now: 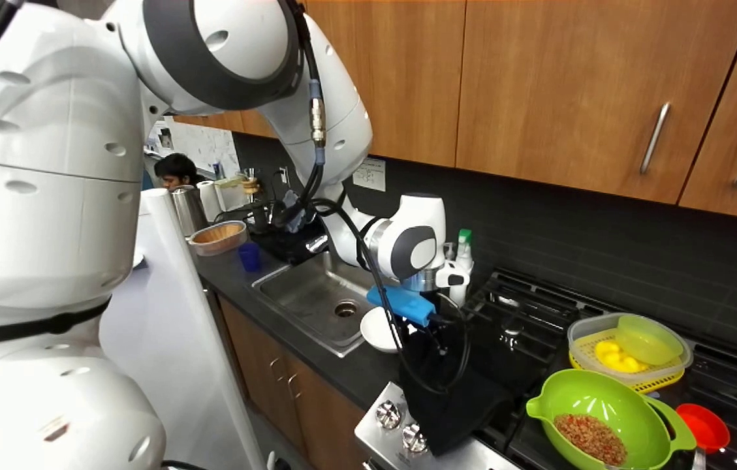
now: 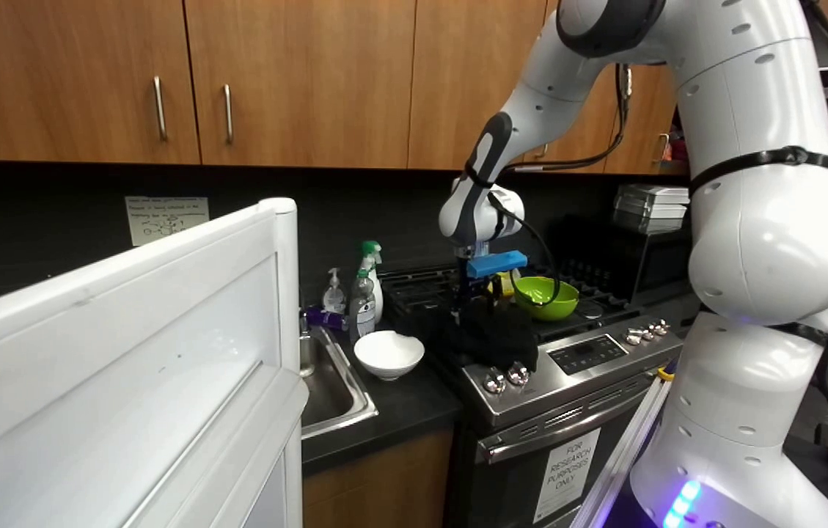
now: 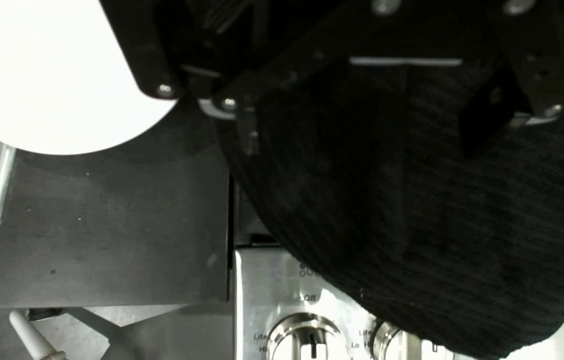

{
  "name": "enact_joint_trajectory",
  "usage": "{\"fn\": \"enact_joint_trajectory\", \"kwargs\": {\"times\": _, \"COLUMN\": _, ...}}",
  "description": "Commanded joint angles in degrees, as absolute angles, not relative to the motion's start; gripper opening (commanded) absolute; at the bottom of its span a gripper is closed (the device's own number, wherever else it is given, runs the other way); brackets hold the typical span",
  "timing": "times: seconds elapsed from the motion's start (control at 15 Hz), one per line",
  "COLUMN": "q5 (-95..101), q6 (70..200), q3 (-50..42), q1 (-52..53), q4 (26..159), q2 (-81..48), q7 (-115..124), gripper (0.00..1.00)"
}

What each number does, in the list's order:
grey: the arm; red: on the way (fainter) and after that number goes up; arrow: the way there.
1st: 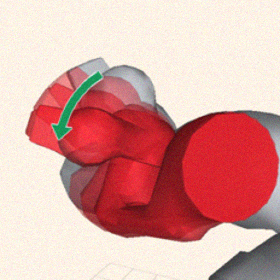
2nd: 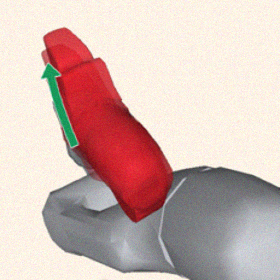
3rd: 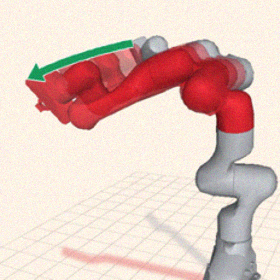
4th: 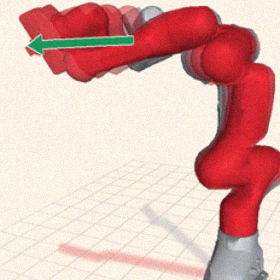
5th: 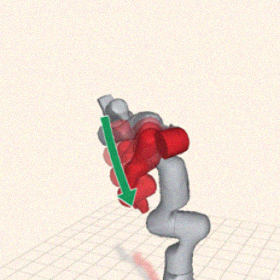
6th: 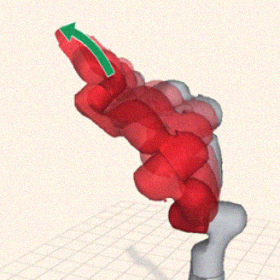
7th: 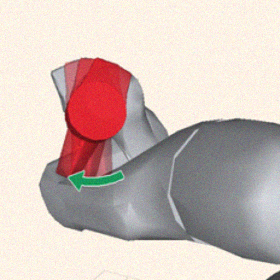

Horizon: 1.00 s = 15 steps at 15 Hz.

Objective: Put the cloth on the white stand

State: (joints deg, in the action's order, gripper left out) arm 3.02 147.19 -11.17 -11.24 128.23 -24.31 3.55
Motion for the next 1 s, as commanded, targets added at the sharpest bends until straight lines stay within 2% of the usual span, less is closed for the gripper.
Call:
{"fn": "enact_joint_trajectory", "kwargs": {"times": 0.0, "q5": 2.81, "q6": 147.06, "q3": -11.41, "q1": -10.99, "q4": 128.08, "q2": -24.39, "q7": 3.36, "gripper": 1.00}}
{"fn": "enact_joint_trajectory", "kwargs": {"times": 0.4, "q5": 0.18, "q6": 145.68, "q3": -10.13, "q1": -13.09, "q4": 122.44, "q2": -31.96, "q7": 1.80, "gripper": 1.00}}
{"fn": "enact_joint_trajectory", "kwargs": {"times": 0.47, "q5": 0.06, "q6": 145.91, "q3": -10.26, "q1": -13.14, "q4": 121.43, "q2": -33.34, "q7": 2.10, "gripper": 0.92}}
{"fn": "enact_joint_trajectory", "kwargs": {"times": 0.53, "q5": -0.23, "q6": 145.72, "q3": -9.99, "q1": -13.60, "q4": 120.39, "q2": -34.56, "q7": 1.67, "gripper": 0.74}}
{"fn": "enact_joint_trajectory", "kwargs": {"times": 0.73, "q5": -0.21, "q6": 145.38, "q3": -10.27, "q1": -13.55, "q4": 117.82, "q2": -37.46, "q7": 2.55, "gripper": 0.54}}
{"fn": "enact_joint_trajectory", "kwargs": {"times": 0.8, "q5": -0.08, "q6": 145.38, "q3": -10.59, "q1": -13.25, "q4": 117.10, "q2": -38.26, "q7": 3.23, "gripper": 0.87}}
{"fn": "enact_joint_trajectory", "kwargs": {"times": 0.93, "q5": -0.16, "q6": 145.11, "q3": -10.54, "q1": -13.40, "q4": 115.93, "q2": -39.29, "q7": 3.21, "gripper": 0.90}}
